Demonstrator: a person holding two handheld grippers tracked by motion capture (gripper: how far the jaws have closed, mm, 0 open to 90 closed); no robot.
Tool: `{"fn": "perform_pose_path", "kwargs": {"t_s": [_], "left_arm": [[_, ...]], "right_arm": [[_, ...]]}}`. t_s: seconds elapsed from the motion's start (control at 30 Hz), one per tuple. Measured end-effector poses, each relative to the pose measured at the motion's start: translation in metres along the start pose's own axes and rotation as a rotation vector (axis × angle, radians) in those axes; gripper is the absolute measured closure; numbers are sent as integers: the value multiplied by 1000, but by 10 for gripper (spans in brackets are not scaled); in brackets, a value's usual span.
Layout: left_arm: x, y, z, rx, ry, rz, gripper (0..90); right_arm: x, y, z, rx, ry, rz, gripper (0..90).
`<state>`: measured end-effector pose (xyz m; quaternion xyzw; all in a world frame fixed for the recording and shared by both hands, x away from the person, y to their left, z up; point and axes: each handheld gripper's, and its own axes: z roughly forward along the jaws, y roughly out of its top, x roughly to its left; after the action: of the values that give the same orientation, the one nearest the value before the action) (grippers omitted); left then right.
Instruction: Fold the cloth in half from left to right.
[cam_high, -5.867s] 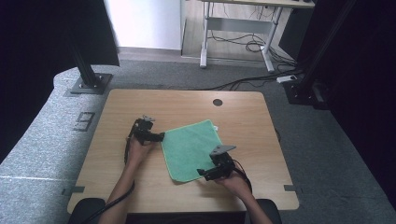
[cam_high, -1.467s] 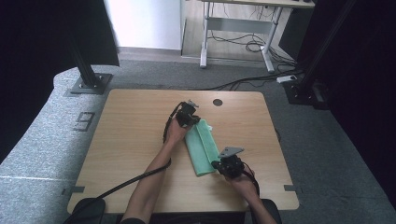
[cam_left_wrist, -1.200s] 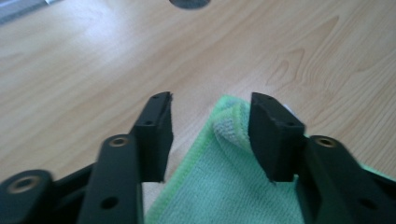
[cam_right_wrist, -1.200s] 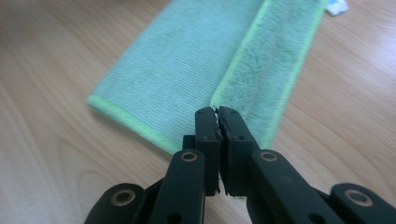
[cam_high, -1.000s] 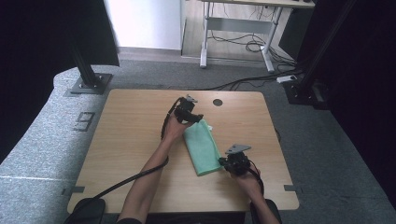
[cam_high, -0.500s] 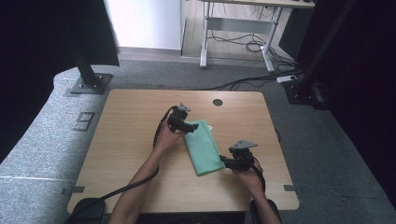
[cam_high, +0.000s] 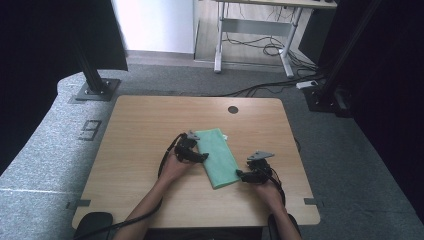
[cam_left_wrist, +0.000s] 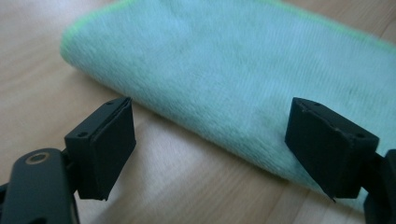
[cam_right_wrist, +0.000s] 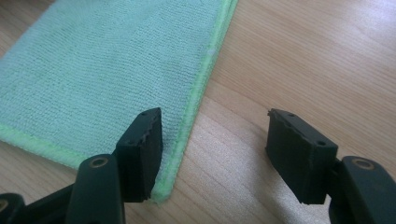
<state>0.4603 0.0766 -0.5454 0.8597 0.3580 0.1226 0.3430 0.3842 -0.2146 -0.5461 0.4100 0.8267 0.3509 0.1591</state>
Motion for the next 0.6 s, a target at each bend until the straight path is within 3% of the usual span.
{"fn": "perform_pose_path", "kwargs": {"t_s": [0.2, 0.37, 0.6], "left_arm": [[5, 2, 1, 5, 28, 16, 145], [20, 0, 1, -7, 34, -18, 142], [35, 0, 0, -11, 43, -34, 142]], "right_arm": [[7, 0, 0, 4, 30, -25, 359], [19, 3, 4, 2, 61, -64, 351], [38, 10, 13, -8, 78, -110, 342]]}}
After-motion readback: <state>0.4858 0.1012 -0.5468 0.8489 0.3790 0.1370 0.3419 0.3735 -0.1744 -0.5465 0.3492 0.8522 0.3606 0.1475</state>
